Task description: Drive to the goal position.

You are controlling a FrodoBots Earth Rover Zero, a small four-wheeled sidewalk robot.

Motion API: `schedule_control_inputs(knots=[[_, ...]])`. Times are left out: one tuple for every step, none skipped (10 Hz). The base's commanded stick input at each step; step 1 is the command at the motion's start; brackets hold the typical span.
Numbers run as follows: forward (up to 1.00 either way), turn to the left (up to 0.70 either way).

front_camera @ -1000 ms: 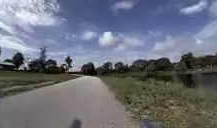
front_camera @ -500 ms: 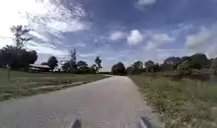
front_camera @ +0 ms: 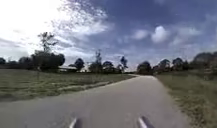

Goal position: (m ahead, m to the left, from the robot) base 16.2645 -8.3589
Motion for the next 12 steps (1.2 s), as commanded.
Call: schedule_control_inputs(knots=[[0.69, 0.03], [0.69, 0.03], [0.69, 0.03], [0.69, 0.03], [0.69, 0.03], [0.69, 0.03], [0.69, 0.03], [0.69, 0.03], [0.69, 0.03], [0.69, 0.03], [0.69, 0.03], [0.69, 0.03]])
